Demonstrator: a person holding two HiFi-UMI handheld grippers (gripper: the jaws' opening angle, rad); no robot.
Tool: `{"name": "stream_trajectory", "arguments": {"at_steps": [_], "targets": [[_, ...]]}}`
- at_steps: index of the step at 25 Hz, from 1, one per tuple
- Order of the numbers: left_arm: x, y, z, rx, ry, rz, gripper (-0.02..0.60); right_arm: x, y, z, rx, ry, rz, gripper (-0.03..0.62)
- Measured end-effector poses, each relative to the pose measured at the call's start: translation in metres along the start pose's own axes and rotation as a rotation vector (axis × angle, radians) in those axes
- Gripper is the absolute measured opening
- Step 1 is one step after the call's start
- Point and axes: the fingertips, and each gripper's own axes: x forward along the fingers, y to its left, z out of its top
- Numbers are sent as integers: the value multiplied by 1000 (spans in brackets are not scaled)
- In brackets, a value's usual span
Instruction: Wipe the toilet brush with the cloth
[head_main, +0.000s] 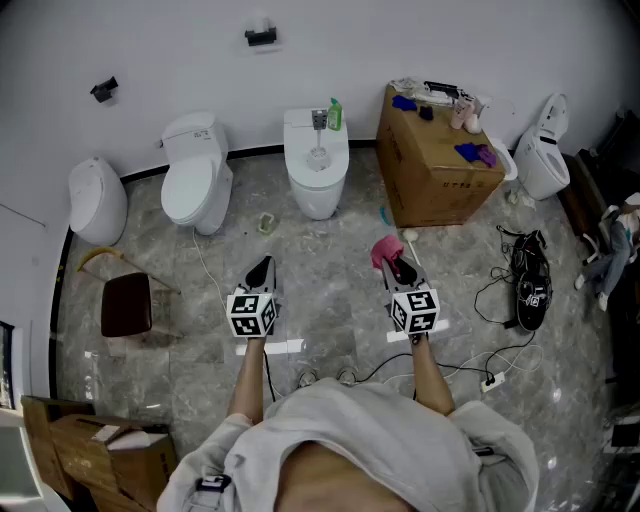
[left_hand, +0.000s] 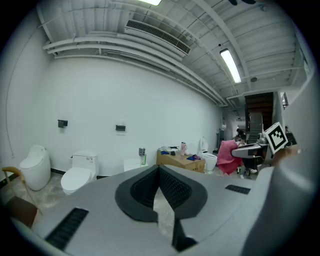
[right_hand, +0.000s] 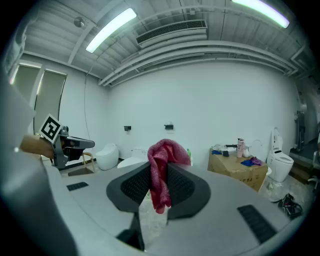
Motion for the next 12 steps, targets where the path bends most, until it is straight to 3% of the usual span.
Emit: {"name": "stream_trajectory", "arguments": {"at_steps": [12], "targets": [[12,-17,-1,1,1,15,18,1,-17,-3,19,-9,31,98]]}}
